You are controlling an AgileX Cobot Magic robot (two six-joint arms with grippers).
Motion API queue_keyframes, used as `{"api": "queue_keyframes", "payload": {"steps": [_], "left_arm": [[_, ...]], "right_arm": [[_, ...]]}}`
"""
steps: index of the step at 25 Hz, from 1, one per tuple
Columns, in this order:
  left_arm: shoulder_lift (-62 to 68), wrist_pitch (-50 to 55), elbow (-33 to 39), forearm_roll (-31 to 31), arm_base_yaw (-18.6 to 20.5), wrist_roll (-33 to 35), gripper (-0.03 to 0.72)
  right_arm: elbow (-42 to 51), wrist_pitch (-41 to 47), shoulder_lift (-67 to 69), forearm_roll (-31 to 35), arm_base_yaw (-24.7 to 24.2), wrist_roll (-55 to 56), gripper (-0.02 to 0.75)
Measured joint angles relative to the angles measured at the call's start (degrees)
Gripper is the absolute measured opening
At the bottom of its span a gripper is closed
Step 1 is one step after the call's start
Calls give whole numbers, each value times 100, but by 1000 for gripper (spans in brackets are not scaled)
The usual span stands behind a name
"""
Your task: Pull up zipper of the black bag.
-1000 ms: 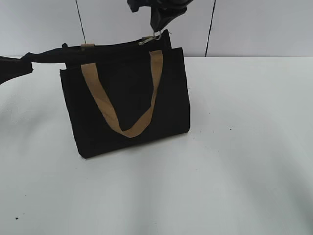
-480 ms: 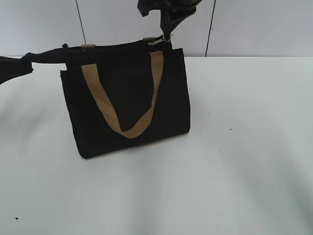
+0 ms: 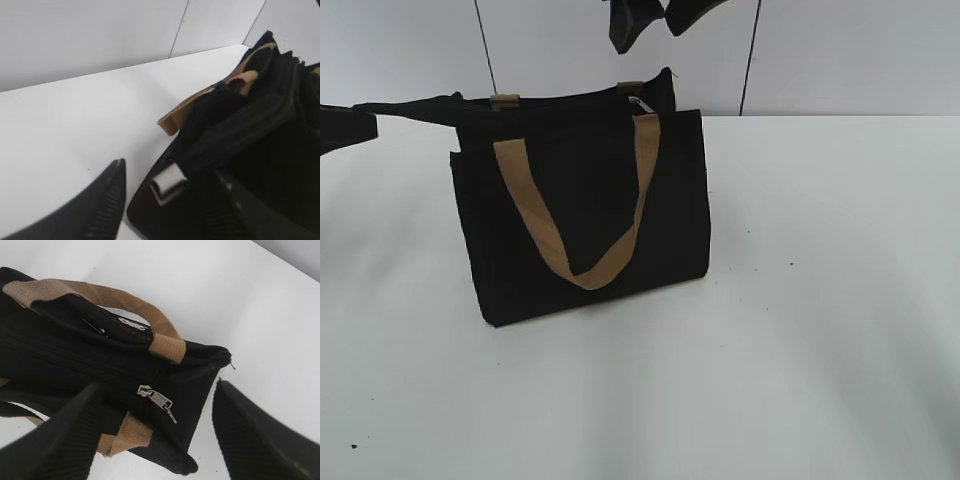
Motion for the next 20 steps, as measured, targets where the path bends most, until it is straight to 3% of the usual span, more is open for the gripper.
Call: {"api": "queue_keyframes", "payload": {"steps": [4, 10, 12, 20], "left_arm": [[-614, -878, -87, 735, -11, -1021, 524], [-1486, -1720, -692, 4129, -265, -4566, 536], [-1713, -1725, -850, 4937, -344, -5565, 536], [-2757, -1420, -926, 6998, -377, -8122, 489]], "right_arm": [[0, 117, -186, -19, -10, -72, 527], [-1, 257, -341, -825, -16, -158, 528], [-1, 260, -394, -976, -66, -138, 528], [108, 267, -1135, -1069, -609, 116, 524]]}}
